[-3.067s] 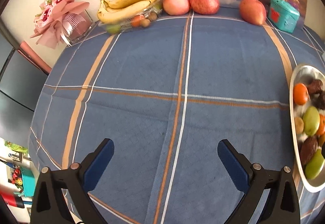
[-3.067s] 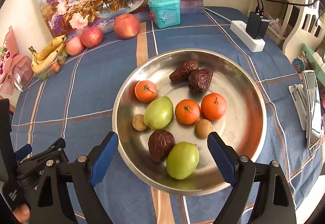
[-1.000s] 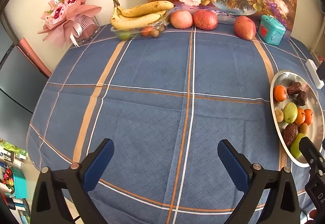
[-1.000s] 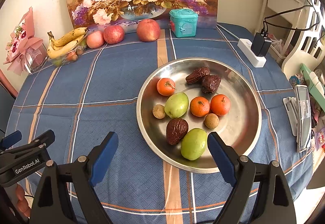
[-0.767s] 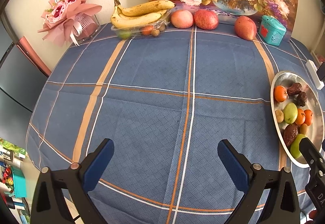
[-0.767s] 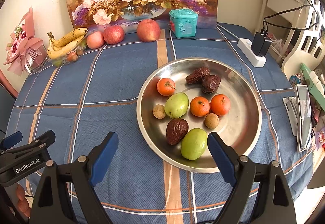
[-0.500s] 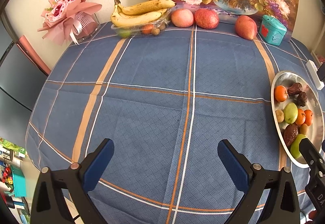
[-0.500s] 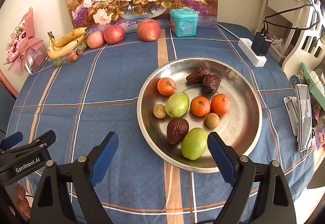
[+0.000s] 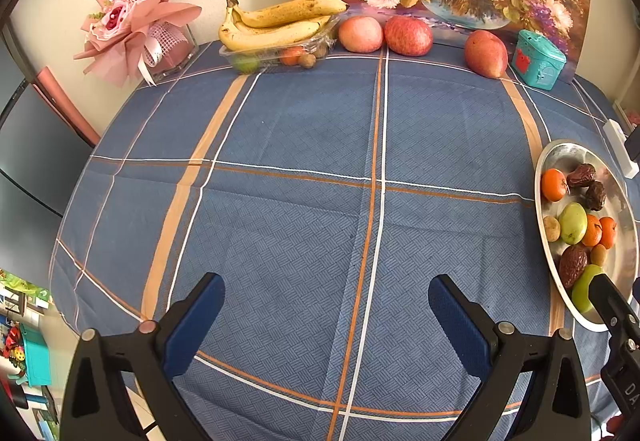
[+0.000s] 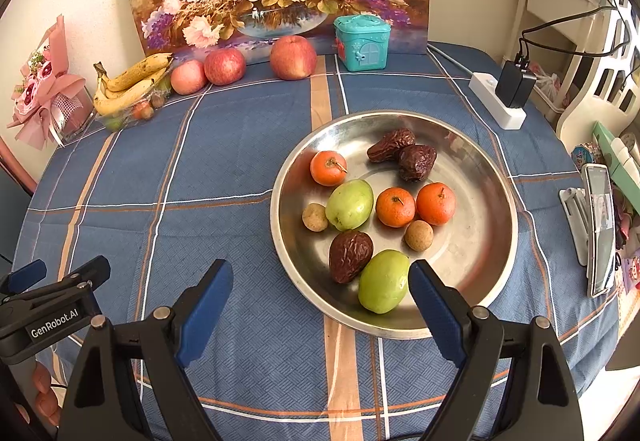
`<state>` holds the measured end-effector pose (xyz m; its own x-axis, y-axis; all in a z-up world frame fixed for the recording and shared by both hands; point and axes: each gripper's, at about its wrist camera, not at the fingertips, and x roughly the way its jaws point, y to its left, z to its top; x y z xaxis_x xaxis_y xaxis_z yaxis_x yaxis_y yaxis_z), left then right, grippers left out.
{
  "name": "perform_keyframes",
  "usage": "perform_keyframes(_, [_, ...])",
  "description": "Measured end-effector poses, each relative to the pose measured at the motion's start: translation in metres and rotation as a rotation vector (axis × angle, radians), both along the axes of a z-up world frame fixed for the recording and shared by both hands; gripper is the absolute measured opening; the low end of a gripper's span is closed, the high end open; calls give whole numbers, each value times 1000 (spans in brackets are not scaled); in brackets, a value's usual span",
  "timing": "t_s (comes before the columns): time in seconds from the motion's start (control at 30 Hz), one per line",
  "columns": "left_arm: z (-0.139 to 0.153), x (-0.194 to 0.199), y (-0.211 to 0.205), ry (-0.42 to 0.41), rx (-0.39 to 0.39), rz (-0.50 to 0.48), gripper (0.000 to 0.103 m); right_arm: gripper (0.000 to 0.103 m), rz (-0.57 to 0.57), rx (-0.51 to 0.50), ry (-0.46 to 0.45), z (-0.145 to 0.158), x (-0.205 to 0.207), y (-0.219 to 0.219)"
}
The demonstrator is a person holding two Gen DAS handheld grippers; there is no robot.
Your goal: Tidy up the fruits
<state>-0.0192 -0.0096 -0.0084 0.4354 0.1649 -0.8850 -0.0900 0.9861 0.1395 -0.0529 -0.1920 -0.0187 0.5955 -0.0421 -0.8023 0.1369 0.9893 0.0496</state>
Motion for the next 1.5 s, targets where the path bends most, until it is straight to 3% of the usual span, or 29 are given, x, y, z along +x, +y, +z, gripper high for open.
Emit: perform_keyframes(1.5, [1,-1,4,-9,-4,-10,103,90,-3,8,8,-3,1,0])
